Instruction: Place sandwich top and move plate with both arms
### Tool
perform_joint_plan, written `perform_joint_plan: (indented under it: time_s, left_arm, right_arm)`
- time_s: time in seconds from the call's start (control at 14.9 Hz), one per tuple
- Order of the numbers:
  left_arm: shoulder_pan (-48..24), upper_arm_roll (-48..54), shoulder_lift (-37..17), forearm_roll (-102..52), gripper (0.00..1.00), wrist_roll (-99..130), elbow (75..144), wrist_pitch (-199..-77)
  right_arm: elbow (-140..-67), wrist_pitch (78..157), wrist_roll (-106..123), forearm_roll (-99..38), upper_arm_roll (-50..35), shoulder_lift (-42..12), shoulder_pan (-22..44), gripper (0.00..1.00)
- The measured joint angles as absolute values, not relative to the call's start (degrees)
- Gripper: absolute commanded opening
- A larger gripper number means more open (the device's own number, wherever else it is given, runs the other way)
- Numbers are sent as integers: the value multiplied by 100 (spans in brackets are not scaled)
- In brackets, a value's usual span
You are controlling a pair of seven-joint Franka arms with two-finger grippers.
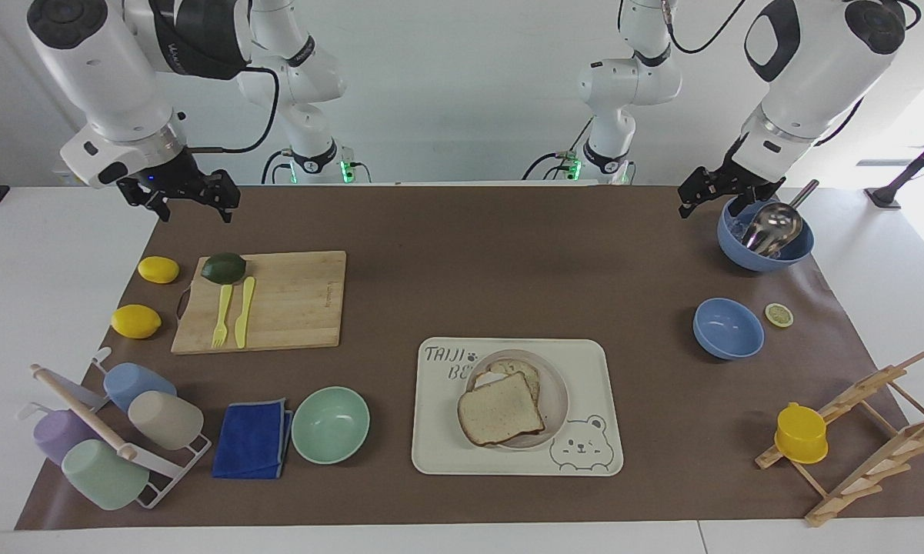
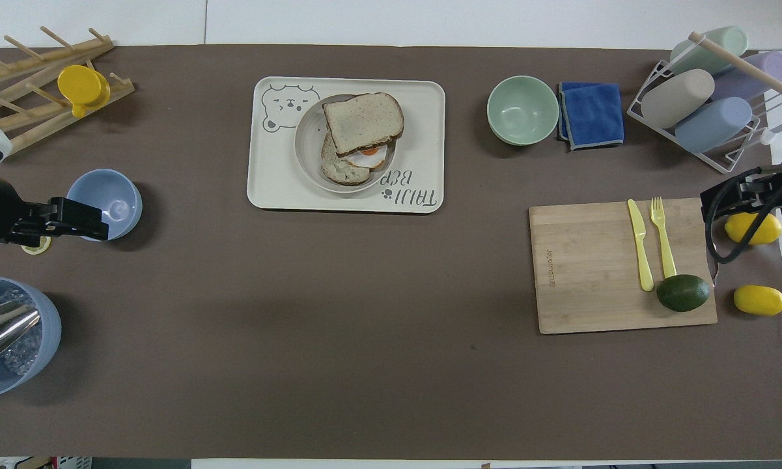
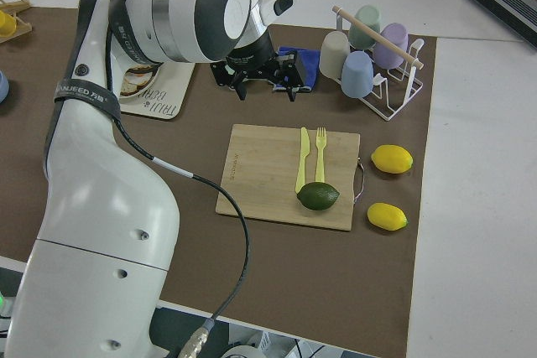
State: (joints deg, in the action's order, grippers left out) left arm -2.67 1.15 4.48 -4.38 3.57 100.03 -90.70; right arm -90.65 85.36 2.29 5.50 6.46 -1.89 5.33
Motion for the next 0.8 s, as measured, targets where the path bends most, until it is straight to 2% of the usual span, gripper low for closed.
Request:
perform_joint_plan:
  time_s: [0.2,0.33,0.8]
  left_arm:
    - [-260,116,215,-380,100,348,9256,-8430]
    - [-260,123,138,-327,100,346,9038,-8309]
    - [-254,122,95,-236,100,339,9143,-8459]
  right_arm:
    - [-9065,8536,229,550,646,-189,533,100]
    - [-9065,8536,229,550,646,-189,533,100]
    - [-9065,8536,229,550,646,-190,533,100]
